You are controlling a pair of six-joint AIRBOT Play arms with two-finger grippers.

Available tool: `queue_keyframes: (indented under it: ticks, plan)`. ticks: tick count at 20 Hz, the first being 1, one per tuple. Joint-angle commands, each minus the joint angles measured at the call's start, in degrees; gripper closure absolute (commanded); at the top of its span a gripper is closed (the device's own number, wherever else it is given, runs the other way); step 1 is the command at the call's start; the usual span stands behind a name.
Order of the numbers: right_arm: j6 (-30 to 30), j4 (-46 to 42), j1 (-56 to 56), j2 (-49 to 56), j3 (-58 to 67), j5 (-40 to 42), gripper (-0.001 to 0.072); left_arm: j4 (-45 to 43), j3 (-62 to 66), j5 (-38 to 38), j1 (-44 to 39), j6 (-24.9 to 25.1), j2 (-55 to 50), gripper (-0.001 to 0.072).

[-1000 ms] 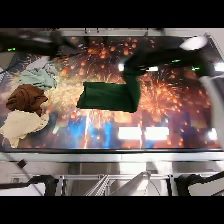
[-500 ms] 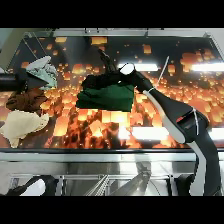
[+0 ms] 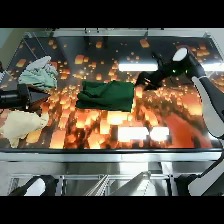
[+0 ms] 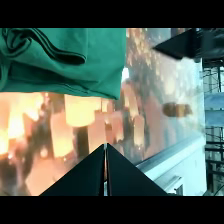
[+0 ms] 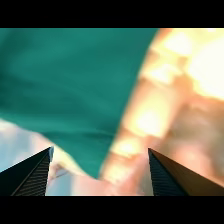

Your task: Fold the shirts.

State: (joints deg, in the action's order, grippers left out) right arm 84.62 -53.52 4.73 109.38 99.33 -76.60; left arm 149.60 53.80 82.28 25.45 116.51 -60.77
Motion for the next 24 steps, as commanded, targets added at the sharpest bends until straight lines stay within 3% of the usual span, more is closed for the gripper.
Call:
queue_keyframes:
  ticks: [1,6,7,9,10,11,15,20,22,24]
  plan:
    - [3.2,-0.7,-1.6,-0.5,-10.5,8.0,0.0048,0.4,-2.2,0.3,0.2,0.2,2.3,0.0679]
    - [-0.7,11.3,4.1,3.9,-12.3,15.0,0.005,0.5,-2.2,0.4,0.2,0.2,3.3,0.0679]
    - [-1.7,13.4,5.3,4.5,-12.3,15.9,0.0089,0.5,-2.2,0.4,0.2,0.2,3.3,0.0679]
    - [-4.5,17.6,7.1,5.1,-12.3,17.7,0.0305,0.5,-2.2,0.7,0.2,0.2,3.3,0.068]
    - [-5.7,19.4,7.6,5.0,-12.2,18.1,0.0517,0.5,-2.2,0.9,0.2,0.2,3.3,0.0679]
    - [-6.2,20.8,7.6,4.9,-11.8,17.6,0.0668,0.5,-2.2,1.4,0.2,0.2,3.3,0.068]
    - [-4.5,15.5,5.7,-1.8,-6.3,7.8,0.0688,0.5,-2.2,1.8,0.2,0.2,3.3,0.0679]
    - [12.2,-3.2,-11.5,-8.0,15.6,-13.7,0.0688,0.5,-2.2,1.7,0.2,0.2,3.3,0.0679]
    - [20.5,-9.2,-22.1,-8.1,18.0,-16.5,0.0687,0.5,-2.2,1.7,0.2,0.2,3.3,0.0679]
    - [23.9,-15.4,-30.9,-8.1,15.3,-21.2,0.0688,0.5,-2.2,1.7,0.2,0.2,3.3,0.0679]
